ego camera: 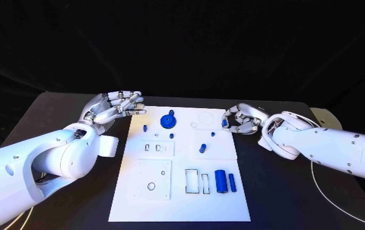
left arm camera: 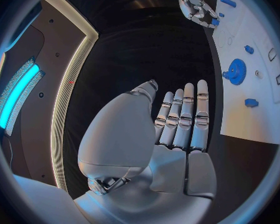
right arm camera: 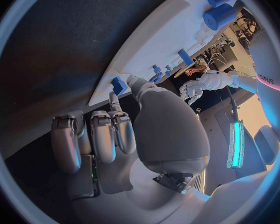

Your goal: Assemble the parts on the task board

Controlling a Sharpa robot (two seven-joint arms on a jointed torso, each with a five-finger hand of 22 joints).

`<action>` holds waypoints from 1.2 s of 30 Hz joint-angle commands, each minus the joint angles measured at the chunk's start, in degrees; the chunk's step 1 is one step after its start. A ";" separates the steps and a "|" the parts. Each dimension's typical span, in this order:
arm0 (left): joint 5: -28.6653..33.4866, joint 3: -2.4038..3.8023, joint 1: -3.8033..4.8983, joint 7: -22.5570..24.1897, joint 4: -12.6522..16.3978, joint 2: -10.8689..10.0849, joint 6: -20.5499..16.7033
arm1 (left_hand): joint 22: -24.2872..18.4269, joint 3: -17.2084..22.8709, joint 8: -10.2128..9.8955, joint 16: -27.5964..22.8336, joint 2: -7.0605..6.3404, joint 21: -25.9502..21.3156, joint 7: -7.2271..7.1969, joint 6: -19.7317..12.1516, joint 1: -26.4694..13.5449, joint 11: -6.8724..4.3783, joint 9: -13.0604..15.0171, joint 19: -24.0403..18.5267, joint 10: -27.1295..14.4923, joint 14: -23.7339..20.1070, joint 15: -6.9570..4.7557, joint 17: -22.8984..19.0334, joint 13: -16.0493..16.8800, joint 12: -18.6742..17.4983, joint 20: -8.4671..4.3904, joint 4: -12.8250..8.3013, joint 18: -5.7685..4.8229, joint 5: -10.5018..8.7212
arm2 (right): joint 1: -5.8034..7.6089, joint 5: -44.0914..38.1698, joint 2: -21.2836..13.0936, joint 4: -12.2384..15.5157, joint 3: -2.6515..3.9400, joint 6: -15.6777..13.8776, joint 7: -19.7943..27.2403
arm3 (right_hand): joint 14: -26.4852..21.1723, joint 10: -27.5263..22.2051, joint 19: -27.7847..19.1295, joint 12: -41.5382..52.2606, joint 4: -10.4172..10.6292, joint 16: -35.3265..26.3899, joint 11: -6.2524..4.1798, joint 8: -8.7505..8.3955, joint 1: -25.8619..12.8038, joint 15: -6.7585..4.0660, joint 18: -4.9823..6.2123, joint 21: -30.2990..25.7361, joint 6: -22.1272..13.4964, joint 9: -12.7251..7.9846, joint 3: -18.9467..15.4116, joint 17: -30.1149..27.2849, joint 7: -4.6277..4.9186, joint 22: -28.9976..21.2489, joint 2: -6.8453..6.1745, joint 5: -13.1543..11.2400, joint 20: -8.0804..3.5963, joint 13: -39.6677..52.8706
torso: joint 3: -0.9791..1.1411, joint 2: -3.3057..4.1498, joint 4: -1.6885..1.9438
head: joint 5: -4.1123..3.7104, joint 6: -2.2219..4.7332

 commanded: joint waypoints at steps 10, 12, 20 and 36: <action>-0.30 0.04 0.04 0.13 0.03 0.02 1.04 | -0.09 0.37 0.18 -0.41 -0.57 -0.28 0.45 0.32 -0.04 0.01 0.03 0.49 0.45 0.20 -0.12 0.10 0.01 0.08 0.01 -0.14 0.82 -0.14 | -0.17 -0.31 0.65 -0.62 -0.02 0.14 -0.63 | 5.39 4.99 5.75 0.54 -0.71 0.07 -0.36 0.90 1.24 -0.31 -0.72 0.00 4.18 0.49 2.77 12.84 -0.90 14.71 3.08 -1.65 -0.42 13.94 | -0.01 -0.04 0.04 | 0.01 -0.03; -0.30 0.04 0.04 0.09 0.02 0.02 1.05 | -0.09 0.37 0.18 -0.41 -0.57 -0.28 0.45 0.32 -0.04 0.01 0.03 0.49 0.45 0.20 -0.12 0.10 0.01 0.08 0.01 -0.14 0.82 -0.14 | -0.17 -0.35 0.70 -0.67 -0.02 0.13 -0.73 | 5.40 5.02 5.75 0.57 -0.84 0.08 -0.46 0.93 1.36 -0.39 -0.72 0.01 4.44 0.50 3.08 12.86 -1.01 14.73 3.24 -1.92 -0.49 13.97 | 0.00 -0.03 0.04 | 0.01 -0.05; -0.30 0.04 0.04 -0.04 -0.05 0.00 1.13 | -0.11 0.41 0.12 -0.44 -0.55 -0.29 0.52 0.26 -0.08 0.05 0.01 0.50 0.39 0.19 -0.11 0.12 -0.02 0.00 0.01 -0.11 0.82 -0.14 | -0.17 -0.59 0.88 -0.92 -0.01 -0.27 -1.36 | 5.42 5.07 5.90 0.62 -0.97 0.10 -0.60 0.99 1.38 -0.49 -0.78 0.18 4.79 0.53 3.41 12.98 -1.16 14.92 3.36 -2.26 -0.58 14.02 | -0.01 -0.06 0.02 | 0.01 -0.11; -0.30 0.04 0.04 -0.15 -0.14 -0.04 1.23 | -0.13 0.45 0.07 -0.48 -0.54 -0.30 0.57 0.20 -0.13 0.09 -0.01 0.50 0.33 0.17 -0.09 0.15 -0.05 -0.08 0.01 -0.08 0.81 -0.14 | 0.15 -1.69 0.31 2.28 0.13 -5.66 -2.54 | 5.49 5.50 6.00 1.07 -2.37 0.16 -2.26 3.04 1.58 -1.80 -0.82 0.31 8.49 1.66 6.42 13.29 -3.03 15.05 5.80 -2.54 -1.76 14.53 | -0.07 -0.19 -0.02 | 0.11 -0.28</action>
